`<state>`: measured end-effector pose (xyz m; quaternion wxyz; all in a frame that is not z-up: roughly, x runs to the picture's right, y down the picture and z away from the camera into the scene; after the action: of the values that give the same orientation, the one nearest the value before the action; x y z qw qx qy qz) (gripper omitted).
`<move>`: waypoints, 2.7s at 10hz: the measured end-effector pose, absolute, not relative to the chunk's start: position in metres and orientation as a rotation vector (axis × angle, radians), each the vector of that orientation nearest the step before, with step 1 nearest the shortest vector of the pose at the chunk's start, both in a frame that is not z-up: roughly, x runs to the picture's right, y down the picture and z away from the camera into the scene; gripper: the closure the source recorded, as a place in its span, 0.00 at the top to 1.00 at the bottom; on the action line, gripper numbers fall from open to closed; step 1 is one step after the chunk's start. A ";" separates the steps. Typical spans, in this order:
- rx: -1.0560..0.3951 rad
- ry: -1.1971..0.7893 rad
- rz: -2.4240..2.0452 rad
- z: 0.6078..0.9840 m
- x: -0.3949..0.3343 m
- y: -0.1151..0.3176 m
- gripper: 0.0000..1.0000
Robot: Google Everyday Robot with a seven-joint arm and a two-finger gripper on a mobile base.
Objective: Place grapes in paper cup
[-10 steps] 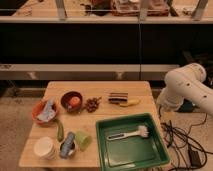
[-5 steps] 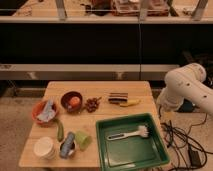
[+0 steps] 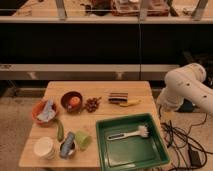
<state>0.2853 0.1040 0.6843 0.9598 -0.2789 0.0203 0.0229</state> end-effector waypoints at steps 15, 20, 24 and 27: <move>-0.436 -0.249 -0.111 0.726 0.136 0.056 0.65; -0.402 -0.331 -0.193 0.748 0.065 0.049 0.65; -0.398 -0.351 -0.191 0.747 0.064 0.049 0.65; -0.377 -0.504 -0.217 0.752 0.037 0.048 0.65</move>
<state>0.0370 0.0483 0.7524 0.9450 -0.1852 -0.2475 -0.1067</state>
